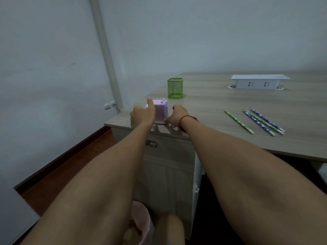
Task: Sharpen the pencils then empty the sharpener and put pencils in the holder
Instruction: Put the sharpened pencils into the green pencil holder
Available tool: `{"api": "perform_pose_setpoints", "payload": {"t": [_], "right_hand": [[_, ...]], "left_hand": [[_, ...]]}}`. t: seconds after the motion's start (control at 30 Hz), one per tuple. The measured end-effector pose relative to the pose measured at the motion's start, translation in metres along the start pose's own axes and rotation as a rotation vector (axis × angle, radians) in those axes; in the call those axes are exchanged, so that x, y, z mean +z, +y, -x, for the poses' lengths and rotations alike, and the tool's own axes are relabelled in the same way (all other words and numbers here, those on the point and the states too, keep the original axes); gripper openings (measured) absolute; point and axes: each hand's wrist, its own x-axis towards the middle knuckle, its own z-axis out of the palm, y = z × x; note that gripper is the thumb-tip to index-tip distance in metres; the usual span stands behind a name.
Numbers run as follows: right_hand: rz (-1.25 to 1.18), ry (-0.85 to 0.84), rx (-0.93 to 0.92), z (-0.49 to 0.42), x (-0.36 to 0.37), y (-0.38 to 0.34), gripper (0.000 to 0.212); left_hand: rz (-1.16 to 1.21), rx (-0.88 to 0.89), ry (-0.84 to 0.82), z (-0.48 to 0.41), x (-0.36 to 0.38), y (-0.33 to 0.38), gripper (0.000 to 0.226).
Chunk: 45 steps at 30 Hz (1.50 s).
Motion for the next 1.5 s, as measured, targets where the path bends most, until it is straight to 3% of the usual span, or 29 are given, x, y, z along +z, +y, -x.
{"api": "perform_pose_setpoints", "payload": {"t": [0.17, 0.3, 0.43, 0.53, 0.77, 0.87, 1.03, 1.5], "right_hand": [[0.042, 0.109, -0.014, 0.006, -0.049, 0.018, 0.068], [0.083, 0.232, 0.028, 0.019, -0.099, 0.052, 0.062], [0.1, 0.332, 0.083, 0.032, -0.146, 0.081, 0.038], [0.127, 0.394, 0.129, 0.04, -0.178, 0.102, 0.025], [0.383, 0.294, 0.229, 0.037, -0.203, 0.135, 0.034], [0.459, 0.236, 0.28, 0.033, -0.203, 0.141, 0.041], [0.485, 0.226, 0.323, 0.024, -0.214, 0.148, 0.041], [0.377, 0.306, 0.193, 0.021, -0.201, 0.103, 0.009]], "left_hand": [[0.007, 0.175, 0.169, 0.013, -0.004, 0.021, 0.057], [-0.04, 0.305, 0.017, 0.043, 0.012, 0.046, 0.044], [-0.081, 0.327, -0.217, 0.067, 0.037, 0.078, 0.033], [-0.138, 0.337, -0.37, 0.085, 0.066, 0.1, 0.038], [-0.235, 0.321, -0.553, 0.128, 0.128, 0.128, 0.046], [-0.321, 0.333, -0.564, 0.137, 0.147, 0.134, 0.053], [-0.374, 0.296, -0.535, 0.143, 0.167, 0.148, 0.045], [-0.225, 0.349, -0.452, 0.113, 0.133, 0.15, 0.026]]}}
